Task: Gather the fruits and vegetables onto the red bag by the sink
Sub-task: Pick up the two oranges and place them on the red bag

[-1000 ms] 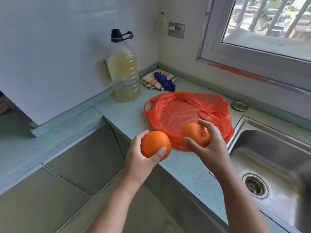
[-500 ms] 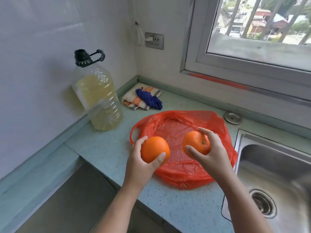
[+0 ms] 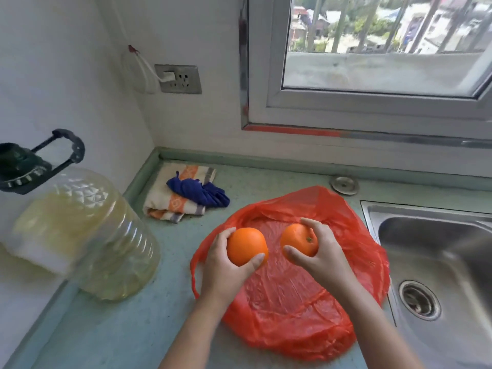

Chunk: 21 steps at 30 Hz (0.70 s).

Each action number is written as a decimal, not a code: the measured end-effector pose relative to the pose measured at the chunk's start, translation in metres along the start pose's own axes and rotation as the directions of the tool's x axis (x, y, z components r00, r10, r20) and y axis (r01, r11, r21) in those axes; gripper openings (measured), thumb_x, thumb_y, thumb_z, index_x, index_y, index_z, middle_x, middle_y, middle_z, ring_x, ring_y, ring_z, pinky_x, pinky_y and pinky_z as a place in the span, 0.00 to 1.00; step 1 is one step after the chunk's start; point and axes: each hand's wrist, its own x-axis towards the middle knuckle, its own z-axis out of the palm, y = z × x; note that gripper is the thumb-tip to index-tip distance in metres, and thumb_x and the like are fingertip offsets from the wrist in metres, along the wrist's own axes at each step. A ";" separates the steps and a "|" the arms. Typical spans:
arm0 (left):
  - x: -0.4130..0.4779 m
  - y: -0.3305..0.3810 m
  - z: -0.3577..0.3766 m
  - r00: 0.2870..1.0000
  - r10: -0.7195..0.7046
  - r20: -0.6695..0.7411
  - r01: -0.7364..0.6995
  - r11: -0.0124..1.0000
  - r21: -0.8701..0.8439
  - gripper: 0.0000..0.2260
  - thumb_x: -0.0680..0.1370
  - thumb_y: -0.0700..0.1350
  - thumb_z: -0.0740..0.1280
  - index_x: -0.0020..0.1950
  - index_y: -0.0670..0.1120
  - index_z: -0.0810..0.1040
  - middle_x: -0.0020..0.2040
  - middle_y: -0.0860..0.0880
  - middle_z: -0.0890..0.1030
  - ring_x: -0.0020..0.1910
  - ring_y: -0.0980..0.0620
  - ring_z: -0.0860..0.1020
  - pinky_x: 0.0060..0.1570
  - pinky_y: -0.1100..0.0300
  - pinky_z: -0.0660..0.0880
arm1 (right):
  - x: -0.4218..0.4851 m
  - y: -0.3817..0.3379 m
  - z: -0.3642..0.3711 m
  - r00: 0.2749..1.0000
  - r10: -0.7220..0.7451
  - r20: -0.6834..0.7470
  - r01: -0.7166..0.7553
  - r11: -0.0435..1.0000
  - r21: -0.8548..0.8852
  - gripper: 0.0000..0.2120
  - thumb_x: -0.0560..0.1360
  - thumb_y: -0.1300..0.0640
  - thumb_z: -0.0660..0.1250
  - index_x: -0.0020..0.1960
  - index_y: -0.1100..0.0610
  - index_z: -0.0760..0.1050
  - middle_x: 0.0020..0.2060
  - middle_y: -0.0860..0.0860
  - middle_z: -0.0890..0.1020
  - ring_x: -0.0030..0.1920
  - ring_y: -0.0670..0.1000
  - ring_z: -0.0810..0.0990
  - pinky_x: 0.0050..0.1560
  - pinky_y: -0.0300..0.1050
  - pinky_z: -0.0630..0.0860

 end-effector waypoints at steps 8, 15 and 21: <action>0.062 -0.013 0.014 0.973 0.169 0.157 -0.186 0.978 0.098 0.33 0.64 0.54 0.76 0.65 0.50 0.69 0.57 0.58 0.67 0.61 0.52 0.69 0.59 0.58 0.67 | 0.028 0.020 0.022 0.995 0.077 -0.064 -0.083 0.992 -0.091 0.31 0.67 0.51 0.73 0.66 0.52 0.65 0.54 0.48 0.68 0.54 0.46 0.68 0.54 0.38 0.64; 0.095 -0.019 0.046 0.917 0.292 0.271 -0.350 0.916 0.195 0.33 0.63 0.56 0.75 0.65 0.50 0.70 0.62 0.54 0.72 0.62 0.52 0.68 0.59 0.63 0.60 | 0.047 0.049 0.031 0.977 0.171 -0.128 -0.182 0.980 -0.080 0.31 0.66 0.51 0.74 0.66 0.54 0.65 0.54 0.49 0.68 0.54 0.45 0.67 0.53 0.34 0.61; 0.111 -0.028 0.064 0.843 0.412 0.347 -0.523 0.777 0.349 0.34 0.62 0.56 0.76 0.65 0.49 0.72 0.62 0.50 0.74 0.61 0.48 0.69 0.61 0.55 0.63 | 0.060 0.067 0.041 0.968 0.199 -0.154 -0.210 0.976 -0.061 0.33 0.66 0.52 0.74 0.66 0.55 0.65 0.55 0.48 0.67 0.55 0.44 0.67 0.56 0.34 0.61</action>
